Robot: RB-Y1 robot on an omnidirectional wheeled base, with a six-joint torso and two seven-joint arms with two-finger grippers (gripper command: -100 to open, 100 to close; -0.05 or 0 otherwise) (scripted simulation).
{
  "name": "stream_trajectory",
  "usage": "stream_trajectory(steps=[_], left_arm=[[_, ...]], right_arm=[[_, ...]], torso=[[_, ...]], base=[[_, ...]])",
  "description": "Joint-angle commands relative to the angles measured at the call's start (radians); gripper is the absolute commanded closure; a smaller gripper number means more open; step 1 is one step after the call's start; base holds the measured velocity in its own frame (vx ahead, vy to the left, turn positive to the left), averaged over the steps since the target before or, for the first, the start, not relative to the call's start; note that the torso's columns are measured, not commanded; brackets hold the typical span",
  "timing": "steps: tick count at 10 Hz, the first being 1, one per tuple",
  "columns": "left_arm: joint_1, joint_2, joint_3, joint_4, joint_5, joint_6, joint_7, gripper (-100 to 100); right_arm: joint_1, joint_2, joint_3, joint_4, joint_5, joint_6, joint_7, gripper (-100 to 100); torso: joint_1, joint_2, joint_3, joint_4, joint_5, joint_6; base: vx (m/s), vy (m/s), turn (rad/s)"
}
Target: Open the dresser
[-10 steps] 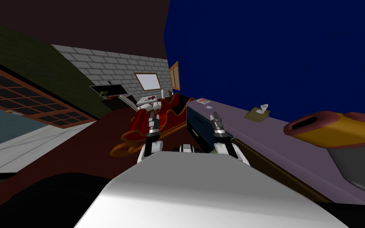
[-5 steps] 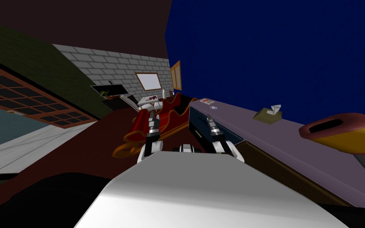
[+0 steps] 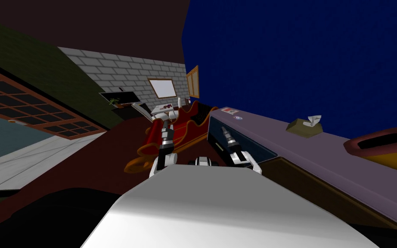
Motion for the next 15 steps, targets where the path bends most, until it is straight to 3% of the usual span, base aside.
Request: stream_trajectory(steps=[1,4,5,6,7,8,9,10,11,12,13,14,15], left_arm=[[0.0,0.0,0.0,0.0,0.0,0.0,0.0,0],[0.0,0.0,0.0,0.0,0.0,0.0,0.0,0],[0.0,0.0,0.0,0.0,0.0,0.0,0.0,0],[0.0,0.0,0.0,0.0,0.0,0.0,0.0,0],[0.0,0.0,0.0,0.0,0.0,0.0,0.0,0],[0.0,0.0,0.0,0.0,0.0,0.0,0.0,0],[0.0,0.0,0.0,0.0,0.0,0.0,0.0,0],[0.0,0.0,0.0,0.0,0.0,0.0,0.0,0],[0.0,0.0,0.0,0.0,0.0,0.0,0.0,0],[0.0,0.0,0.0,0.0,0.0,0.0,0.0,0],[0.0,0.0,0.0,0.0,0.0,0.0,0.0,0],[0.0,0.0,0.0,0.0,0.0,0.0,0.0,0],[0.0,0.0,0.0,0.0,0.0,0.0,0.0,0]], right_arm=[[-0.027,-0.014,0.006,0.041,0.044,0.055,0.012,-100],[-0.07,-0.04,0.014,0.118,0.122,0.139,0.035,-100],[-0.07,-0.04,0.014,0.122,0.122,0.139,0.035,-100],[-0.091,-0.053,0.018,0.16,0.16,0.181,0.047,-100],[-0.091,-0.053,0.018,0.164,0.16,0.181,0.047,-100],[-0.112,-0.068,0.022,0.206,0.198,0.223,0.059,-100],[-0.112,-0.068,0.022,0.206,0.198,0.223,0.059,-100],[-0.131,-0.084,0.026,0.238,0.237,0.265,0.072,-100],[-0.131,-0.084,0.026,0.249,0.237,0.265,0.072,-100],[-0.15,-0.101,0.029,0.289,0.274,0.307,0.085,-100],[-0.15,-0.101,0.029,0.293,0.274,0.307,0.085,-100],[-0.169,-0.118,0.032,0.337,0.311,0.345,0.099,-100],[-0.169,-0.118,0.032,0.337,0.311,0.349,0.099,-100]], torso=[[0.002,-0.001,-0.001,0.0,0.0,0.0],[0.003,-0.001,0.0,0.0,0.001,0.0],[0.004,0.0,0.0,0.0,0.001,0.0],[0.002,0.0,0.0,0.0,0.001,0.0],[0.003,0.0,0.0,0.0,0.001,0.0],[0.002,-0.001,-0.001,0.0,0.001,0.0],[0.003,-0.002,-0.001,-0.001,0.001,0.0],[0.002,-0.001,-0.001,-0.001,0.001,0.0],[0.002,-0.001,-0.001,0.0,0.001,0.0],[0.002,0.0,0.0,0.0,0.001,0.0],[0.003,0.0,0.0,0.0,0.001,0.0],[0.002,0.0,0.0,0.0,0.001,0.0],[0.003,-0.001,0.0,0.0,0.001,0.0]], base=[[0.033,0.088,0.003],[0.033,0.102,0.009],[0.012,0.093,0.005],[0.012,0.109,0.013],[0.021,0.097,0.004],[0.037,0.108,0.02],[0.034,0.09,0.004],[0.03,0.092,0.016],[0.022,0.084,0.01],[0.014,0.096,0.015],[0.013,0.083,0.008],[0.016,0.093,0.018],[0.018,0.081,0.007]])
